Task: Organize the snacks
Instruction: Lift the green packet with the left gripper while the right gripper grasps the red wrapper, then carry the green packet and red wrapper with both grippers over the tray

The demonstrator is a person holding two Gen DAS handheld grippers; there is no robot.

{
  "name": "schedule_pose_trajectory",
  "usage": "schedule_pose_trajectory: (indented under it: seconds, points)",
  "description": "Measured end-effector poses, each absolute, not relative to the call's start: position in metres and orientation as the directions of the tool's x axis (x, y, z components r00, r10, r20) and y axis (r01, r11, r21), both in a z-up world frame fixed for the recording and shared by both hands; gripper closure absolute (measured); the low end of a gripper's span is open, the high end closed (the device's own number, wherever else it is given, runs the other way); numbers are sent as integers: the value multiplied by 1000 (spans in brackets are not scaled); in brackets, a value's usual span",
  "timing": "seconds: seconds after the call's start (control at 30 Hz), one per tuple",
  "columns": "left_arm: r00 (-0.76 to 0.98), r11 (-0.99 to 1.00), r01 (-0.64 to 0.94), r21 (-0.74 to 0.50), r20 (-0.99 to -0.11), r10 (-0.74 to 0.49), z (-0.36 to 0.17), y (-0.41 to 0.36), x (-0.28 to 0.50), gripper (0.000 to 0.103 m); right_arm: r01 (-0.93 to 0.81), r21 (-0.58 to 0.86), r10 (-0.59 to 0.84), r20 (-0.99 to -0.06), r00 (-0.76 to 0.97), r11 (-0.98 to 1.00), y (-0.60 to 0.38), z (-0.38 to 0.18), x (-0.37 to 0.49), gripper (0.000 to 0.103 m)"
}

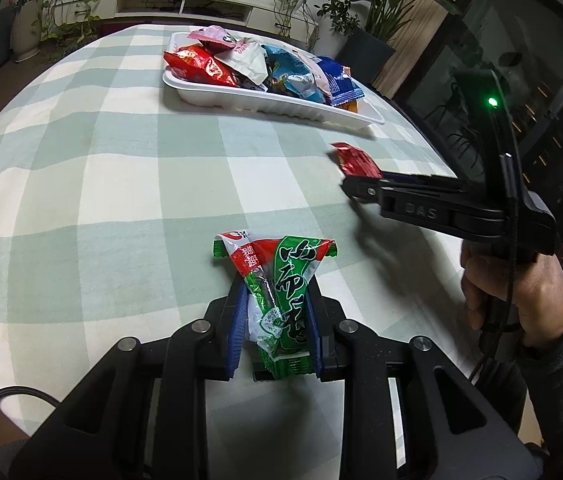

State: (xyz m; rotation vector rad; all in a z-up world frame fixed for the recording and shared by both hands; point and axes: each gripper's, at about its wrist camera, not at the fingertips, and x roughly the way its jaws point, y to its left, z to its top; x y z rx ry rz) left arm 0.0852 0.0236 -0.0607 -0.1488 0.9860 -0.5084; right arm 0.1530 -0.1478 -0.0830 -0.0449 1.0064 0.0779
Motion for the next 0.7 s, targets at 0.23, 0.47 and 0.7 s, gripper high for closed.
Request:
schedule_pose_trajectory:
  seconds: [0.23, 0.47, 0.7]
  points:
    - [491, 885, 325, -333, -741, -459, -45, 33, 81, 79, -44, 122, 126, -821, 557, 992, -167, -73, 123, 65]
    - [535, 884, 315, -345, -705, -466, -16, 52, 95, 79, -3, 223, 172, -746, 643, 975, -209, -32, 107, 65]
    - [582, 892, 315, -324, -676, -451, 21, 63, 128, 79, 57, 236, 129, -700, 703, 970, -259, 4, 111, 65]
